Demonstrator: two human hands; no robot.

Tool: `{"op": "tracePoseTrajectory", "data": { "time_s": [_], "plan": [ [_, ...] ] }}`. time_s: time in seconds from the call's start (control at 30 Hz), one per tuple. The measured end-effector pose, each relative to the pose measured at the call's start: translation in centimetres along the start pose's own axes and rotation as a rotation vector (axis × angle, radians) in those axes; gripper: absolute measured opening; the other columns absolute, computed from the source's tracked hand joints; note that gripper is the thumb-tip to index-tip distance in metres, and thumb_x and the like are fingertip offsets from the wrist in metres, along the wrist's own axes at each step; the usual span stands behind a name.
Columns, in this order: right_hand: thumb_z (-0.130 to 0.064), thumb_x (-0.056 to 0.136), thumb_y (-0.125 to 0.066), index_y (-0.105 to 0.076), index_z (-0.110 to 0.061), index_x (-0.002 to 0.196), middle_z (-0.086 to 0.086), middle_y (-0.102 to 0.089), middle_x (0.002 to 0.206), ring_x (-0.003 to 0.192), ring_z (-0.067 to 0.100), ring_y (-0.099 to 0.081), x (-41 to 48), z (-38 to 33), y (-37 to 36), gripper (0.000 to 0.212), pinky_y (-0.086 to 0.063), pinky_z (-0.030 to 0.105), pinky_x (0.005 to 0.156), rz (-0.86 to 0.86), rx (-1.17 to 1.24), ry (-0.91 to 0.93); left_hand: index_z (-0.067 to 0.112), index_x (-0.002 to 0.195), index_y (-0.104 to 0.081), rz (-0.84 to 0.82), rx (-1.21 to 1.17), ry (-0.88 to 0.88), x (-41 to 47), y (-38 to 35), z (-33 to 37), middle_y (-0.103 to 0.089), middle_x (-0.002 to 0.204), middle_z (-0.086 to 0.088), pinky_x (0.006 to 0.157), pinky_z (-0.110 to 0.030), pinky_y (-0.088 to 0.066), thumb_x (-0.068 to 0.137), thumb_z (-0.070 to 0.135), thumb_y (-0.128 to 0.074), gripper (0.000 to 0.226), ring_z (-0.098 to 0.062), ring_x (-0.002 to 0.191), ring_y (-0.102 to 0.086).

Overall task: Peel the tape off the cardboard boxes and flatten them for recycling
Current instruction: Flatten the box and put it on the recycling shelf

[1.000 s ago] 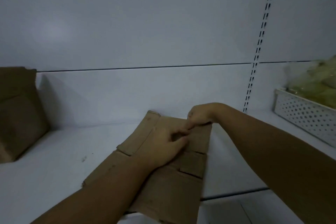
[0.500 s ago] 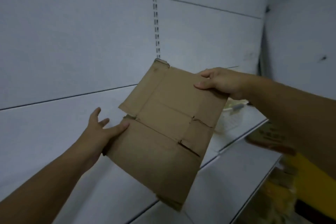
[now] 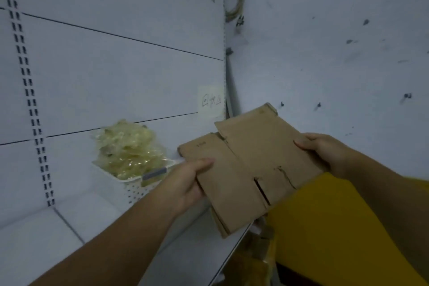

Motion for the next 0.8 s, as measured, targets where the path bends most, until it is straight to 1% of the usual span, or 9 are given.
{"op": "tracePoseTrajectory", "data": {
  "time_s": [0.1,0.17,0.27,0.4,0.47,0.57,0.6,0.7,0.8],
  "plan": [
    [-0.038,0.090,-0.057,-0.066,-0.020,0.099,0.006,-0.068,0.102,0.089,0.029,-0.067,1.4,5.0,1.6,0.022,-0.054,0.041,0.070,0.071,-0.048,-0.081,0.002,0.120,-0.056,0.051,0.049,0.125,4.3,-2.2,-5.0,-0.069,0.105,-0.017,0.067,-0.038,-0.054,0.086,0.009,-0.060,0.035,-0.031,0.088,-0.067],
    [-0.039,0.090,-0.056,-0.067,-0.023,0.093,0.004,-0.068,0.097,0.086,0.027,-0.067,2.9,7.8,2.0,0.020,-0.053,0.042,0.070,0.096,-0.114,-0.119,0.002,0.125,-0.052,0.100,0.092,0.148,7.2,-2.3,-7.0,-0.064,0.115,-0.019,0.075,-0.042,-0.052,0.087,0.011,-0.060,0.040,-0.034,0.096,-0.062],
    [-0.041,0.091,-0.053,-0.069,-0.019,0.094,0.005,-0.069,0.094,0.082,0.024,-0.067,6.1,10.4,1.8,0.027,-0.054,0.039,0.066,0.058,-0.212,-0.144,0.001,0.131,-0.047,0.139,0.152,0.138,12.1,-1.5,-8.4,-0.060,0.122,-0.021,0.090,-0.046,-0.049,0.087,0.011,-0.060,0.047,-0.036,0.104,-0.059],
    [-0.045,0.091,-0.051,-0.070,-0.018,0.091,0.007,-0.069,0.094,0.083,0.025,-0.067,12.0,11.7,0.9,0.034,-0.055,0.043,0.072,0.012,-0.344,-0.149,0.002,0.129,-0.050,0.164,0.144,0.076,19.3,0.2,-8.5,-0.061,0.120,-0.019,0.081,-0.041,-0.051,0.086,0.007,-0.061,0.045,-0.035,0.100,-0.060],
    [-0.045,0.092,-0.049,-0.068,-0.018,0.093,0.006,-0.067,0.095,0.084,0.025,-0.066,15.3,11.9,0.6,0.033,-0.055,0.042,0.073,0.008,-0.370,-0.151,0.003,0.130,-0.049,0.164,0.140,0.054,23.0,0.7,-8.4,-0.060,0.121,-0.019,0.083,-0.042,-0.051,0.084,0.007,-0.062,0.047,-0.035,0.100,-0.060],
    [-0.044,0.093,-0.050,-0.064,-0.021,0.087,0.005,-0.065,0.092,0.080,0.022,-0.064,20.0,12.4,1.2,0.028,-0.052,0.034,0.061,0.058,-0.396,-0.133,0.005,0.134,-0.045,0.173,0.148,0.035,28.2,-0.1,-7.7,-0.056,0.127,-0.018,0.078,-0.040,-0.050,0.084,0.009,-0.063,0.053,-0.034,0.101,-0.058],
    [-0.045,0.092,-0.050,-0.064,-0.021,0.086,0.004,-0.065,0.091,0.079,0.022,-0.064,21.3,12.7,1.6,0.028,-0.050,0.031,0.058,0.074,-0.400,-0.129,0.006,0.136,-0.042,0.179,0.156,0.038,29.7,-0.4,-7.5,-0.054,0.130,-0.018,0.080,-0.042,-0.050,0.084,0.011,-0.065,0.057,-0.035,0.104,-0.056],
    [-0.046,0.092,-0.049,-0.064,-0.017,0.092,0.006,-0.064,0.093,0.080,0.023,-0.064,25.1,14.2,2.7,0.033,-0.051,0.033,0.060,0.067,-0.406,-0.133,0.008,0.140,-0.035,0.198,0.197,0.080,34.1,-1.5,-7.4,-0.050,0.134,-0.018,0.097,-0.051,-0.044,0.082,0.017,-0.068,0.067,-0.038,0.114,-0.051],
    [-0.046,0.093,-0.047,-0.064,-0.011,0.097,0.010,-0.065,0.095,0.083,0.027,-0.064,29.0,15.6,3.6,0.039,-0.055,0.042,0.069,0.044,-0.427,-0.096,0.015,0.145,-0.025,0.233,0.159,0.081,37.8,-2.3,-7.8,-0.045,0.139,-0.016,0.099,-0.053,-0.042,0.082,0.017,-0.067,0.075,-0.038,0.117,-0.050]
  ]
}}
Point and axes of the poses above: each hand's wrist, its own x-axis towards the middle knuckle, its own y-axis out of the back of the hand, z = x × y, the point moved 3 cm from there along x, towards the middle knuckle
